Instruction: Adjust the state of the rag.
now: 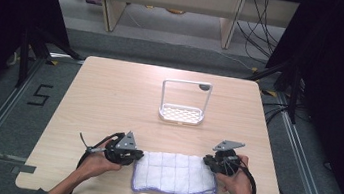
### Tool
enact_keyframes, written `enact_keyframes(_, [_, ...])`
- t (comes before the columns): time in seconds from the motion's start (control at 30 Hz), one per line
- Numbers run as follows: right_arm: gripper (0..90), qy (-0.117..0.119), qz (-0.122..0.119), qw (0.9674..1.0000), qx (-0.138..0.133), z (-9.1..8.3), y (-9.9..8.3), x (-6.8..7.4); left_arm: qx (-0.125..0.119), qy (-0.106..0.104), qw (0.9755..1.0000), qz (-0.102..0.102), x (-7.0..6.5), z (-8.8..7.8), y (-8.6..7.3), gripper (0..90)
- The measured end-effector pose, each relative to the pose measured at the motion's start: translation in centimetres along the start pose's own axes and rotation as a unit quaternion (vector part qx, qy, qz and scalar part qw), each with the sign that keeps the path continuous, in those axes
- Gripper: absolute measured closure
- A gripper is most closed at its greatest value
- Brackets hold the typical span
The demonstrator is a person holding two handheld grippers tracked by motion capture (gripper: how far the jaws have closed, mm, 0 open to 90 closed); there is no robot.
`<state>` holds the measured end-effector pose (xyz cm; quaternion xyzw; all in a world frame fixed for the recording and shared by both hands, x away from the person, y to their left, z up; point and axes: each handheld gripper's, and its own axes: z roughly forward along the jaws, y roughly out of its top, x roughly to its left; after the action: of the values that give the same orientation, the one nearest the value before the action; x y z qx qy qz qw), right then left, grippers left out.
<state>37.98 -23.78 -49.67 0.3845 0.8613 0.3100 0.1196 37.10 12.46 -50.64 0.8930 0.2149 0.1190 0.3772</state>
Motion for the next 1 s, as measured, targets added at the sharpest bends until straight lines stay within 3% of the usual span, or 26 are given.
enact_keyframes(0.1, [84.0, 0.003, 0.0, 1.0, 0.003, 0.2, 0.4, -0.1, 0.008, 0.005, 0.9999, 0.011, -0.4, -0.2, -0.1, 85.0])
enact_keyframes(0.13, [84.1, -0.004, -0.009, 0.9999, -0.011, 0.6, 0.6, -0.3, 0.01, 0.008, 0.9997, 0.02, -0.5, -0.3, -0.2, 85.0])
enact_keyframes(0.23, [84.3, -0.001, -0.017, 0.9998, -0.007, 1.3, 1.8, -0.8, 0.013, 0.008, 0.9995, 0.028, -1.2, -0.7, -0.4, 85.0])
enact_keyframes(0.33, [84.3, -0.004, -0.018, 0.9998, -0.007, 2.3, 3.4, -1.1, 0.014, 0.001, 0.9993, 0.034, -2.4, -1.0, -0.7, 84.8])
enact_keyframes(0.47, [84.2, -0.004, -0.043, 0.999, -0.014, 3.8, 5.5, -1.7, 0.005, -0.011, 0.9987, 0.05, -4.1, -1.5, -0.8, 84.5])
enact_keyframes(0.53, [84.1, 0.001, -0.05, 0.9987, -0.003, 4.4, 6.5, -1.8, 0.006, -0.017, 0.9984, 0.054, -4.7, -1.8, -0.7, 84.3])
enact_keyframes(0.63, [84.0, 0.002, -0.066, 0.9978, 0.001, 5.7, 7.8, -1.6, 0.006, -0.025, 0.9981, 0.057, -5.6, -1.4, -0.8, 83.9])
enact_keyframes(0.67, [84.0, -0.003, -0.068, 0.9976, 0.004, 5.9, 8.1, -1.5, 0.008, -0.027, 0.9971, 0.071, -5.8, -1.3, -0.7, 83.8])
enact_keyframes(0.8, [83.8, 0.0, -0.072, 0.9974, 0.009, 6.5, 9.1, -1.0, 0.002, -0.03, 0.9968, 0.074, -6.9, -0.9, -0.4, 83.1])
enact_keyframes(0.83, [83.7, 0.003, -0.089, 0.9961, 0.001, 7.0, 9.8, -0.9, -0.005, -0.035, 0.9966, 0.074, -7.4, -0.6, -0.2, 82.8])
enact_keyframes(0.93, [83.6, 0.003, -0.086, 0.9963, 0.003, 7.6, 10.3, -0.7, -0.006, -0.043, 0.9952, 0.087, -8.7, -0.1, 0.5, 82.0])
enact_keyframes(1.0, [83.3, 0.003, -0.099, 0.9951, 0.007, 7.7, 10.6, -0.6, -0.013, -0.048, 0.9945, 0.092, -9.4, 0.2, 0.8, 81.6])
